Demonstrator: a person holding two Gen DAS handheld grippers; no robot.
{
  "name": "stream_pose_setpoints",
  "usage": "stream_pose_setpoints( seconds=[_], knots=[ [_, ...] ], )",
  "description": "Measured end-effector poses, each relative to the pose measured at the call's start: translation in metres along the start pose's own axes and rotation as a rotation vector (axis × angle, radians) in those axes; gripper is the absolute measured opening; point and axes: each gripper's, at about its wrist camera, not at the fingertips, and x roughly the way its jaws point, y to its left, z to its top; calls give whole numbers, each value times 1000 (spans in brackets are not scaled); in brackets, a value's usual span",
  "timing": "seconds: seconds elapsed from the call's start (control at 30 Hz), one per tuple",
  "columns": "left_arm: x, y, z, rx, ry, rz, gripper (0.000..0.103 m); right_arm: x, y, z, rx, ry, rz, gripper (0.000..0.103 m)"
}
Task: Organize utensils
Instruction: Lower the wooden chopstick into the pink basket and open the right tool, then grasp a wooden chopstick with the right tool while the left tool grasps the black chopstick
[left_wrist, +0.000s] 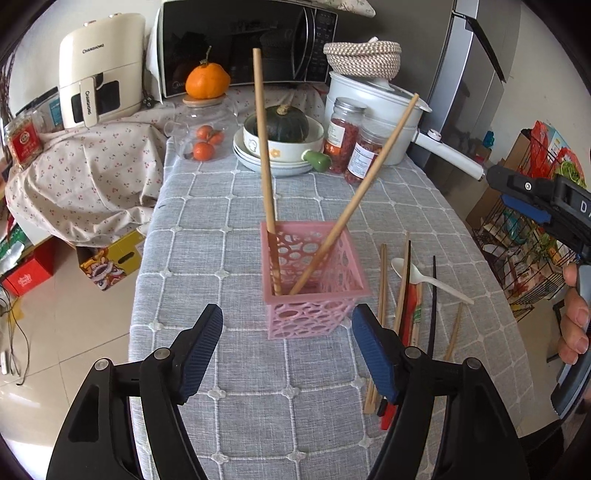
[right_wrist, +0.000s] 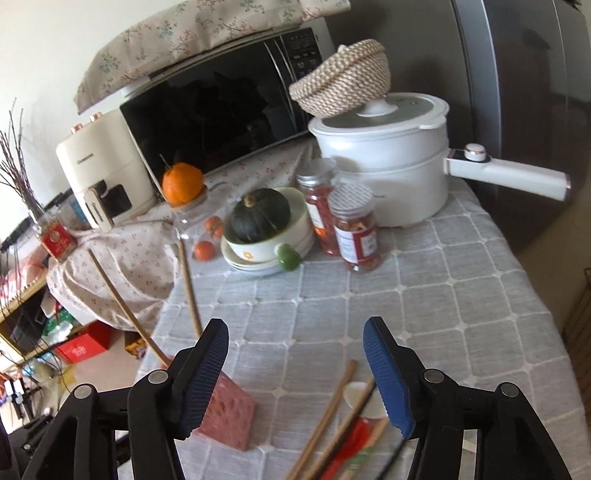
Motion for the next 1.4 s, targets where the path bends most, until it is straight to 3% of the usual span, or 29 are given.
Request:
stream_pose_setpoints(
  seconds=[0.2, 0.4, 0.57, 1.0, 1.1, 1.23, 1.4],
  knots=[
    [14, -26, -8, 35, 69, -46, 75, -2, -37, -20, -21, 117, -104, 71],
    [29, -47, -16, 48, 135, -70, 75, 26, -79, -54, 22, 353, -237, 73],
    [36, -56, -19, 69, 166, -73, 75, 44, -96, -79, 61, 485, -255, 73],
    [42, -57, -22, 80, 197, -69, 75, 83, -94, -111, 85, 640, -279, 73],
    [42, -58, -22, 88, 193, -58, 75, 83, -87, -115, 44, 636, -295, 62],
    [41, -62, -23, 103, 187, -53, 75, 79, -82, -117, -4, 631, -292, 24],
    [42, -68, -23, 116, 189, -54, 75, 74, -91, -117, 3, 639, -246, 8]
  ],
)
